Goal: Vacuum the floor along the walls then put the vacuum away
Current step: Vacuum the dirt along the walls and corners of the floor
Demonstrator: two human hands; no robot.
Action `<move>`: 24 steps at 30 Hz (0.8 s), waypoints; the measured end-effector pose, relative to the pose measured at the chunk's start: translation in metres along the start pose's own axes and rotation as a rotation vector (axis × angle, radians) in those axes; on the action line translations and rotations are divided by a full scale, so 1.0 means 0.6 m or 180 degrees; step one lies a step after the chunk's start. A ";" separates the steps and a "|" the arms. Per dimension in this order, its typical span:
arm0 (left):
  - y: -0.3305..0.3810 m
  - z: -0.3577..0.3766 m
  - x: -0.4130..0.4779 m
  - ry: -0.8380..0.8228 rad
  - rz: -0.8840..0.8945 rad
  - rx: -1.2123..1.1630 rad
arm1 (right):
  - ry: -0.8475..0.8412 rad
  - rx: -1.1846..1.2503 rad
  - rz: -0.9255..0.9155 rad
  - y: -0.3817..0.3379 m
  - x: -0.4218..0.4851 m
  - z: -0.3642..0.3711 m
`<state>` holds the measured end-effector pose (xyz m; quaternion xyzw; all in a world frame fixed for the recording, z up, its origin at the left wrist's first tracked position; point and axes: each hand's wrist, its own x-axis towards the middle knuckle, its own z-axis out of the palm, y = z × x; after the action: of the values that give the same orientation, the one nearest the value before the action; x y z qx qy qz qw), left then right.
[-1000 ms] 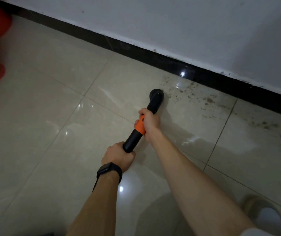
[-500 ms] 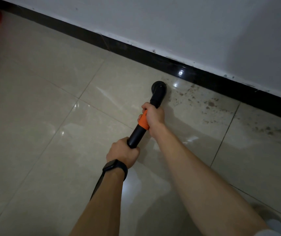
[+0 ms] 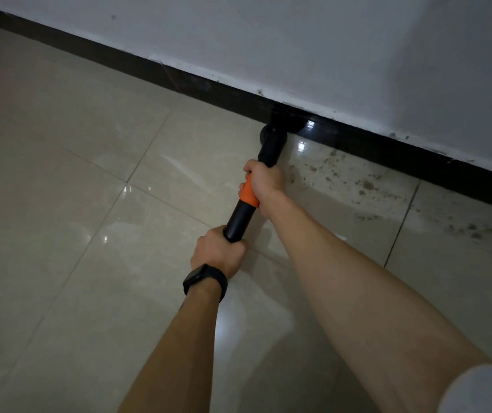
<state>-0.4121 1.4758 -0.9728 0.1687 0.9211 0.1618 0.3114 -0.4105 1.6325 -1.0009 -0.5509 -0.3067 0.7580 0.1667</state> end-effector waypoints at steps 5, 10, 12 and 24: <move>-0.005 -0.016 0.013 0.0010 -0.0199 -0.0393 | -0.0031 -0.0250 -0.0019 -0.008 0.005 0.038; -0.009 -0.029 0.019 -0.0111 -0.0404 -0.0913 | -0.0241 -0.0333 0.0066 -0.014 -0.001 0.072; -0.013 -0.032 0.020 -0.0125 -0.0471 -0.1069 | -0.0344 -0.0296 0.0107 -0.014 -0.006 0.081; -0.020 -0.039 0.038 -0.0128 -0.0683 -0.1767 | -0.0601 -0.1112 0.0009 -0.029 0.000 0.133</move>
<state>-0.4464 1.4700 -0.9721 -0.0181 0.8479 0.3703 0.3790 -0.4871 1.6232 -0.9735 -0.4984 -0.4470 0.7418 0.0380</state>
